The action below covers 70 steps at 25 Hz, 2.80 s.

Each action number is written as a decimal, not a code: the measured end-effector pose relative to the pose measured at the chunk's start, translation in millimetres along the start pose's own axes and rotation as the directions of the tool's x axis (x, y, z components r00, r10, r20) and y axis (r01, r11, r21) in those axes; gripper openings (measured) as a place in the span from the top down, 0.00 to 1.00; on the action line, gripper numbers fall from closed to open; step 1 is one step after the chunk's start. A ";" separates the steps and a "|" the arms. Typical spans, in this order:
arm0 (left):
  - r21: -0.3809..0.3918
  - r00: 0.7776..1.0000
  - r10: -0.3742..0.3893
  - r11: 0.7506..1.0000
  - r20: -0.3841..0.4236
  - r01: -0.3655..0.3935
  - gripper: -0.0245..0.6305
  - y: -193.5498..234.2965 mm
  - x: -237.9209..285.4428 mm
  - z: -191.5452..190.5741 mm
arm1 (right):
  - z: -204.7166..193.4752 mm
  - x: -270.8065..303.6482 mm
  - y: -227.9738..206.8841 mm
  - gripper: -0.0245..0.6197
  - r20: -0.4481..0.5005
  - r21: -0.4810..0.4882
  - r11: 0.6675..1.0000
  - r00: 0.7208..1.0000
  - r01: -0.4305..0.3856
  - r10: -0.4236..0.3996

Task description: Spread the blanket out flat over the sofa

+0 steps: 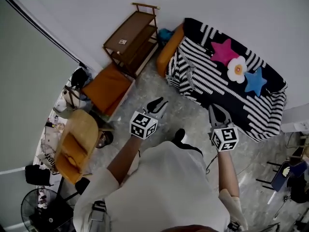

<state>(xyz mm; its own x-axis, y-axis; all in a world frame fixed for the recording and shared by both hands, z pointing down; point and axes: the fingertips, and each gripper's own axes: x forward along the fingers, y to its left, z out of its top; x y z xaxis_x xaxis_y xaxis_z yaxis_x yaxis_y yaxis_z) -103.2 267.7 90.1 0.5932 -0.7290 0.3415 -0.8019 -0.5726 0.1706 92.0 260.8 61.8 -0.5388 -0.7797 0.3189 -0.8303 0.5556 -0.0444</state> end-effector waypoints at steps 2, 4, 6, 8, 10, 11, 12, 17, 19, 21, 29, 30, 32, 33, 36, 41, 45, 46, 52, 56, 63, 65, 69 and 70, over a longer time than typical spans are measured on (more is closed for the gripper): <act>-0.002 1.000 0.011 1.000 0.002 -0.011 0.80 0.7 18.3 7.7 | 2.5 10.7 -18.8 0.96 0.001 -0.001 1.000 1.000 -0.015 0.015; -0.006 1.000 0.021 1.000 0.003 -0.021 0.80 1.4 35.1 13.6 | 3.7 20.9 -36.0 0.96 0.002 0.002 1.000 1.000 -0.026 0.026; -0.008 1.000 0.030 1.000 0.000 -0.030 0.80 2.8 50.4 18.0 | 4.2 30.6 -50.6 0.96 0.002 0.006 0.999 0.999 -0.038 0.038; -0.007 0.999 0.036 0.999 -0.006 -0.036 0.80 3.8 65.1 22.3 | 4.0 38.7 -63.6 0.96 0.000 0.009 0.999 0.999 -0.050 0.050; -0.008 0.999 0.038 0.999 -0.012 -0.038 0.80 3.7 79.1 26.1 | 1.8 44.4 -76.7 0.96 -0.004 0.016 0.998 0.998 -0.056 0.056; -0.010 0.999 0.039 0.999 -0.015 -0.039 0.80 3.6 85.5 27.5 | 0.2 46.7 -83.1 0.96 -0.008 0.022 0.998 0.998 -0.057 0.057; -0.012 0.999 0.039 0.999 -0.020 -0.040 0.80 3.9 91.5 28.5 | -1.5 49.0 -89.1 0.96 -0.011 0.030 0.998 0.998 -0.056 0.056; -0.014 0.998 0.039 0.999 -0.046 -0.040 0.80 9.9 117.2 31.1 | -9.8 62.4 -109.1 0.96 -0.025 0.063 0.996 0.998 -0.056 0.057; -0.015 0.998 0.036 0.999 -0.054 -0.037 0.80 16.2 125.8 31.6 | -12.8 69.7 -113.9 0.96 -0.033 0.070 0.996 0.998 -0.053 0.055; -0.017 0.998 0.033 0.999 -0.062 -0.034 0.80 24.6 133.9 32.3 | -14.3 77.3 -118.2 0.96 -0.041 0.078 0.996 0.998 -0.045 0.048; -0.011 0.999 0.008 1.000 -0.053 -0.009 0.80 73.0 170.0 37.9 | -19.5 118.2 -130.1 0.96 -0.076 0.120 0.992 0.997 0.037 -0.028; -0.008 0.998 -0.004 1.000 -0.058 0.004 0.80 79.4 176.2 37.9 | -20.8 124.7 -132.1 0.96 -0.084 0.131 0.990 0.996 0.054 -0.043; -0.003 0.996 -0.038 0.999 -0.075 0.038 0.80 93.9 189.1 37.7 | -23.0 138.9 -134.3 0.96 -0.101 0.152 0.985 0.992 0.087 -0.072; 0.000 0.995 -0.055 0.998 -0.085 0.055 0.80 102.4 195.9 37.5 | -23.8 146.9 -134.7 0.96 -0.109 0.160 0.982 0.991 0.100 -0.083; 0.008 0.989 -0.095 0.995 -0.112 0.096 0.80 130.4 217.9 35.8 | -28.2 174.0 -137.2 0.96 -0.139 0.169 0.976 0.984 0.134 -0.111; 0.013 0.974 -0.156 0.987 -0.163 0.160 0.80 170.2 255.3 19.4 | -42.9 210.8 -144.5 0.96 -0.183 0.206 0.955 0.967 0.213 -0.176; 0.018 0.957 -0.201 0.978 -0.211 0.209 0.80 191.1 287.7 -4.0 | -61.6 234.3 -150.9 0.96 -0.217 0.221 0.941 0.953 0.256 -0.209; 0.018 0.952 -0.211 0.975 -0.221 0.220 0.80 194.9 297.0 -10.3 | -67.5 240.0 -153.6 0.96 -0.227 0.222 0.938 0.950 0.266 -0.215; 0.017 0.925 -0.268 0.959 -0.270 0.283 0.79 201.1 348.5 -59.6 | -110.6 261.3 -163.9 0.96 -0.271 0.233 0.920 0.929 0.316 -0.250; 0.025 0.902 -0.293 0.948 -0.318 0.317 0.79 201.4 384.6 -102.5 | -144.7 278.7 -172.4 0.96 -0.288 0.249 0.911 0.923 0.328 -0.253; 0.011 0.860 -0.320 0.935 -0.398 0.353 0.78 193.7 437.6 -190.2 | -211.3 300.9 -185.5 0.96 -0.302 0.269 0.904 0.920 0.332 -0.249; 0.006 0.846 -0.323 0.933 -0.423 0.359 0.78 190.9 452.4 -218.5 | -232.8 306.7 -188.9 0.96 -0.306 0.272 0.904 0.921 0.329 -0.243; 0.018 0.818 -0.330 0.924 -0.470 0.383 0.76 182.9 484.5 -271.5 | -279.3 317.5 -195.6 0.96 -0.325 0.273 0.908 0.918 0.319 -0.226; 0.022 0.813 -0.330 0.922 -0.480 0.387 0.76 181.6 492.0 -284.0 | -291.0 319.9 -196.7 0.96 -0.329 0.275 0.907 0.918 0.318 -0.222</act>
<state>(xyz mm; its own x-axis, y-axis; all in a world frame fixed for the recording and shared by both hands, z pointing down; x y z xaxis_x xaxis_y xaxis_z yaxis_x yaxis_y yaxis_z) 22.9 -88.4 551.6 0.7130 -0.2235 0.6646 -0.5077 -0.8183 0.2695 124.4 -13.9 448.0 -0.2636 -0.7436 0.6144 -0.9638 0.1768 -0.1995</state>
